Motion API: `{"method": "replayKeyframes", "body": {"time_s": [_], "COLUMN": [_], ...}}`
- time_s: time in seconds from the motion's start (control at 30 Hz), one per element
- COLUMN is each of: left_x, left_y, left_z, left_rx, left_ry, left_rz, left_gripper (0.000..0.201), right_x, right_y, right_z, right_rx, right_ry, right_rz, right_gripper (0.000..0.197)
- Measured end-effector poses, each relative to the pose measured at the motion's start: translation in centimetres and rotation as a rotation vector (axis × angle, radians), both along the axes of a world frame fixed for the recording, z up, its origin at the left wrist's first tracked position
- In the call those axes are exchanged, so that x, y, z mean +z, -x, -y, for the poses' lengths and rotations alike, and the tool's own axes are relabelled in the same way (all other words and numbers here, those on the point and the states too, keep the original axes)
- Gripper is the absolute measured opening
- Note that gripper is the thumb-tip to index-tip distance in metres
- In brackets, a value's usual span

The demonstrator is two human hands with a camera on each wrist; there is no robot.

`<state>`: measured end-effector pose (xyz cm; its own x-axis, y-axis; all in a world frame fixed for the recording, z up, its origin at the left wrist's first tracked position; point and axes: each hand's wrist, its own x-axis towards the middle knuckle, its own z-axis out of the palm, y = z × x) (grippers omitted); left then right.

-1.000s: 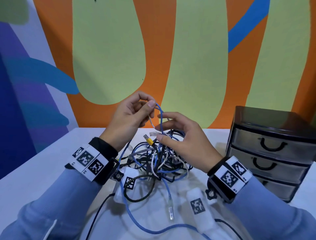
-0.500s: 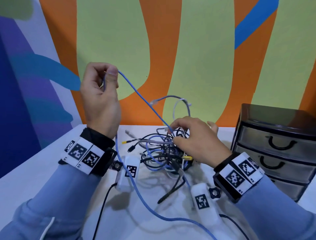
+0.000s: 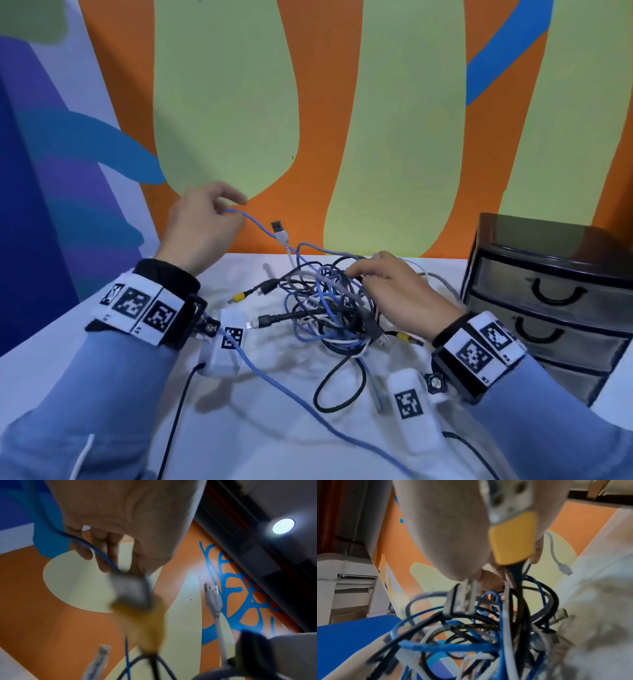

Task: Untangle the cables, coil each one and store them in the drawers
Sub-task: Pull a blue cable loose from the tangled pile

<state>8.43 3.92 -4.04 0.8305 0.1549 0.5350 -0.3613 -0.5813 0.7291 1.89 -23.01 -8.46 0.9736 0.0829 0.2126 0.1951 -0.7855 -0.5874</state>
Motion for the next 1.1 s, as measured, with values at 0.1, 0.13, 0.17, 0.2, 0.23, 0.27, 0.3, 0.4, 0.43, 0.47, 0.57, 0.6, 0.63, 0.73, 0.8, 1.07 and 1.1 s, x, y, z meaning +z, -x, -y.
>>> {"method": "replayKeyframes", "body": {"time_s": [0.1,0.13,0.17,0.2,0.23,0.27,0.3,0.4,0.43,0.47,0.57,0.6,0.63,0.73,0.8,1.07,1.1], "left_x": [0.1,0.1,0.0,-0.1,-0.3,-0.5,-0.6,-1.0,-1.1,-1.3,-1.4,-1.3,-1.1,-0.4,0.2,0.6,0.7], "left_y": [0.9,1.0,1.1,1.0,0.9,0.9,0.7,0.9,1.0,0.9,0.7,0.8,0.9,1.3,1.9,3.7,3.8], "left_z": [1.3,1.6,1.7,1.6,1.3,1.0,0.7,0.8,1.0,1.2,1.3,1.2,1.1,1.1,1.5,4.3,4.5], "left_rx": [-0.236,-0.284,-0.294,-0.268,-0.218,-0.157,-0.087,0.068,0.066,0.036,-0.109,-0.128,-0.138,-0.223,-0.343,-0.602,-0.609], "left_ry": [-0.136,-0.176,-0.229,-0.3,-0.373,-0.435,-0.493,-0.735,-0.792,-0.805,-0.722,-0.713,-0.702,-0.514,-0.308,0.128,0.148], "left_rz": [-0.031,-0.032,-0.036,-0.045,-0.065,-0.095,-0.129,-0.242,-0.286,-0.329,-0.383,-0.373,-0.351,-0.187,-0.029,0.211,0.234], "left_gripper": [0.036,0.033,0.027,0.023,0.023,0.023,0.022,0.04,0.047,0.049,0.043,0.041,0.04,0.037,0.034,0.028,0.026], "right_x": [0.3,0.3,0.4,0.3,0.3,0.2,0.2,0.2,0.2,0.1,0.2,0.3,0.5,1.4,1.7,1.3,1.1], "right_y": [0.4,0.5,0.5,0.5,0.4,0.4,0.5,0.5,0.5,0.3,0.0,0.1,0.2,0.9,1.0,1.6,1.5], "right_z": [-0.6,-0.7,-0.7,-0.7,-0.6,-0.5,-0.4,-0.2,-0.2,0.0,0.4,0.6,0.8,1.0,0.9,-1.6,-1.7], "right_rx": [0.012,0.018,0.017,0.011,0.006,0.003,0.005,0.001,-0.012,-0.038,-0.14,-0.174,-0.21,-0.284,-0.235,0.377,0.4], "right_ry": [-0.091,-0.095,-0.097,-0.103,-0.11,-0.118,-0.127,-0.153,-0.166,-0.182,-0.175,-0.127,-0.076,0.006,-0.03,-0.439,-0.411], "right_rz": [0.017,0.031,0.041,0.043,0.039,0.038,0.038,0.08,0.105,0.131,0.234,0.273,0.314,0.439,0.508,0.399,0.363], "right_gripper": [0.034,0.033,0.033,0.032,0.031,0.03,0.03,0.032,0.032,0.03,0.012,0.012,0.014,0.015,0.014,0.026,0.027]}}
